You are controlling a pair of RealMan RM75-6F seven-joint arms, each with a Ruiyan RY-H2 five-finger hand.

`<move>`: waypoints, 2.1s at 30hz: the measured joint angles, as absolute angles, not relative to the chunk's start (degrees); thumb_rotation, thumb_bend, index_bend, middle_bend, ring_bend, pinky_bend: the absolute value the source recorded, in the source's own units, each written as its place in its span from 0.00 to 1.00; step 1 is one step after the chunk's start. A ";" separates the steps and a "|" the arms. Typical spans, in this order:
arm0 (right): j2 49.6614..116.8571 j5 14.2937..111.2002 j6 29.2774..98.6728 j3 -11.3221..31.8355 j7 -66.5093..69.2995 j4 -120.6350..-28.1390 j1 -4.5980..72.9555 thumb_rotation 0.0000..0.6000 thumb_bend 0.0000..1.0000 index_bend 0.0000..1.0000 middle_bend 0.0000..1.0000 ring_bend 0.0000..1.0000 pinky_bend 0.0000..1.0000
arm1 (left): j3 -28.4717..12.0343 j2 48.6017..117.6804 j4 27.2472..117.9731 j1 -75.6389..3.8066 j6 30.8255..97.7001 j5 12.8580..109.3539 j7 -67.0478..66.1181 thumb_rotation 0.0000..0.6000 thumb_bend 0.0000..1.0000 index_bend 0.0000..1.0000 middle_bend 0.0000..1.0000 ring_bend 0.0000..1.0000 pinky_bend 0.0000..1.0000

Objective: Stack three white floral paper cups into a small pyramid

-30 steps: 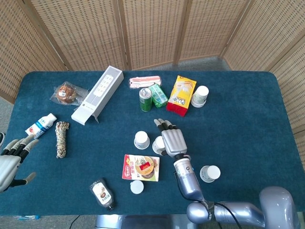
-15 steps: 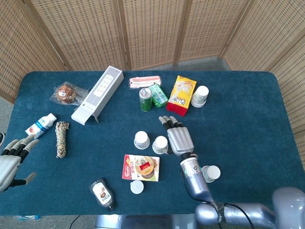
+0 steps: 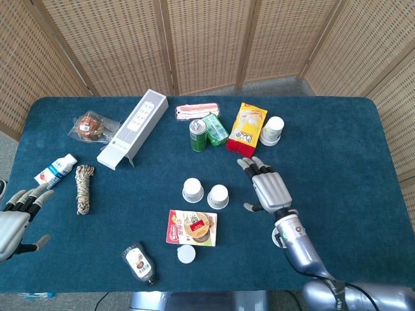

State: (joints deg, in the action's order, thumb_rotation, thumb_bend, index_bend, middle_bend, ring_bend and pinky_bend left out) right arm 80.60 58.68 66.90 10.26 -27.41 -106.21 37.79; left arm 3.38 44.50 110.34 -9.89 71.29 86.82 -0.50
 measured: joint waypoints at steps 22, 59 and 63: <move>62.44 80.43 53.90 0.16 -9.52 -107.86 35.07 0.75 0.06 0.00 0.00 0.00 0.15 | 3.25 45.06 110.53 -10.24 70.56 85.90 -1.77 1.00 0.33 0.05 0.00 0.00 0.00; 62.30 99.49 52.83 -8.66 4.54 -90.97 34.53 0.70 0.26 0.00 0.01 0.00 0.17 | 3.44 45.79 111.40 -10.58 69.64 84.86 -4.12 1.00 0.33 0.05 0.00 0.00 0.00; 63.03 99.92 53.70 -9.24 6.36 -89.07 34.00 0.74 0.30 0.01 0.05 0.00 0.20 | 3.41 45.85 111.30 -10.61 69.59 84.68 -4.21 1.00 0.33 0.05 0.00 0.00 0.00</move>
